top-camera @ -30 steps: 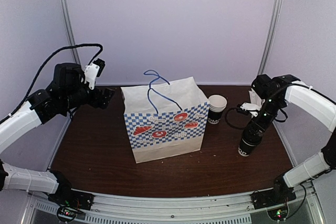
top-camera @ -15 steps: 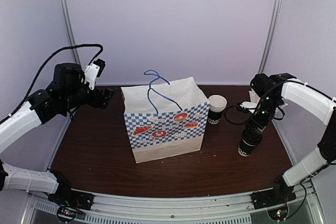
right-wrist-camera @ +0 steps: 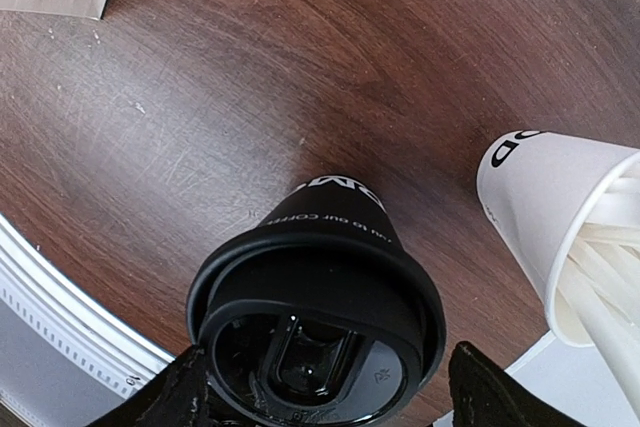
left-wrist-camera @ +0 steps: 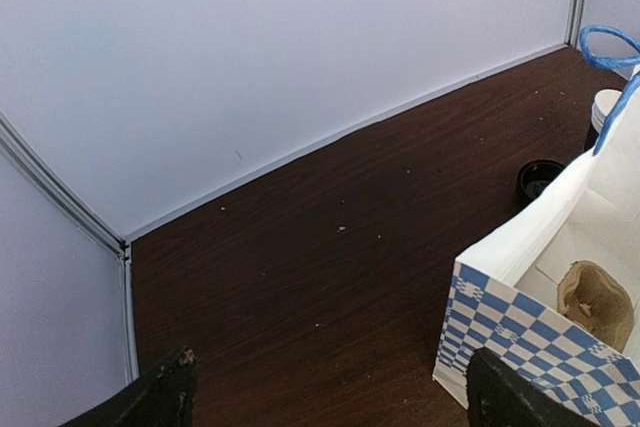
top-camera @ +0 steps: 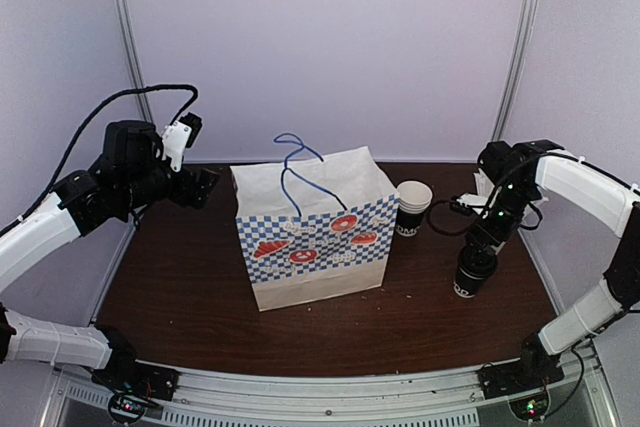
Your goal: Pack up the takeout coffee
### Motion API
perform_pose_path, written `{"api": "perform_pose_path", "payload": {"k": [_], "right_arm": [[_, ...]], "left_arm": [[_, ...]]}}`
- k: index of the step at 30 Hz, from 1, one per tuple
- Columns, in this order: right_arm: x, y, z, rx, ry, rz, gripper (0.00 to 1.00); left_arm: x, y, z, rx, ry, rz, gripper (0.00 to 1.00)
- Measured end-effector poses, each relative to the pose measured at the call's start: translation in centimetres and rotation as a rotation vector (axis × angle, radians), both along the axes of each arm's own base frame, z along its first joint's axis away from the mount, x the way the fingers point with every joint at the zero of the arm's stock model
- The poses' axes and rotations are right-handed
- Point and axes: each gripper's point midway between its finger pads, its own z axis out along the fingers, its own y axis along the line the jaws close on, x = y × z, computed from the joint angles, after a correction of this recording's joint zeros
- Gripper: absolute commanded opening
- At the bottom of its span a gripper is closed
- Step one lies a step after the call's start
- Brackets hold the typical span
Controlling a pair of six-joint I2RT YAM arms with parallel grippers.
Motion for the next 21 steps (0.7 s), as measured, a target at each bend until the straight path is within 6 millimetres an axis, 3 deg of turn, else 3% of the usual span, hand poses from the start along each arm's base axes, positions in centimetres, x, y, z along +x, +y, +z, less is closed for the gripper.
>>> {"api": "perform_pose_path", "payload": {"k": [21], "right_arm": [[-0.70, -0.16, 0.22, 0.004, -0.009, 0.000, 0.82]], "left_arm": [[-0.05, -0.18, -0.07, -0.003, 0.004, -0.010, 0.94]]}}
